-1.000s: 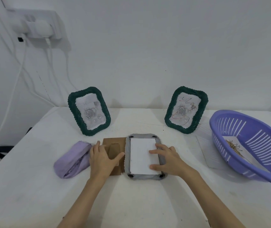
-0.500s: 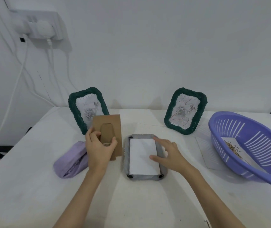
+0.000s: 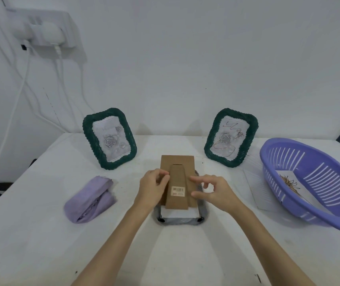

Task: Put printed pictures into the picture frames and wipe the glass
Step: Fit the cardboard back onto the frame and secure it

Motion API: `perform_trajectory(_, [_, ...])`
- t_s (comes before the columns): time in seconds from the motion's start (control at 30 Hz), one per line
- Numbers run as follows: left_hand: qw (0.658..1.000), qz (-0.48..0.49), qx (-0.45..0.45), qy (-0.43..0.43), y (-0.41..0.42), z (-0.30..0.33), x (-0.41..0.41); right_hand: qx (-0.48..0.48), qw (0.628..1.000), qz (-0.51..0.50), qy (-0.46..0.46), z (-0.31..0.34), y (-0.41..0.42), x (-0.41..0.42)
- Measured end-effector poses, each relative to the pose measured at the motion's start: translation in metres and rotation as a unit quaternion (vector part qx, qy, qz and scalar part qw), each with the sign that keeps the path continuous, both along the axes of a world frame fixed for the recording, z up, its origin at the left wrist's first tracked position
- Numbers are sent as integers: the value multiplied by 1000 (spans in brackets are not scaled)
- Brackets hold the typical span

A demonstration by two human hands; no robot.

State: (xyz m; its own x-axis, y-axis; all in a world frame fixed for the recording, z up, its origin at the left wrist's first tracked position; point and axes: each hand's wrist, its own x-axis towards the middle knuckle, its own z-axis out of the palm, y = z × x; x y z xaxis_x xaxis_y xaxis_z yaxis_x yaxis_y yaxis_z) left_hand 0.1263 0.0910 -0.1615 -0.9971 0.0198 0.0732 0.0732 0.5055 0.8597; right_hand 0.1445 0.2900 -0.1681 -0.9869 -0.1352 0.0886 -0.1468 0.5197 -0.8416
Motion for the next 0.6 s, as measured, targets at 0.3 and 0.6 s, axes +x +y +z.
perform_trajectory(0.3, [995,-70,-16,-74,-17,-8,-7,65,997,14,-31,-18,3,5])
perform_trajectory(0.6, [994,-76,-30,-71,-13,-11,-9,124,992,15,-24,-20,5,5])
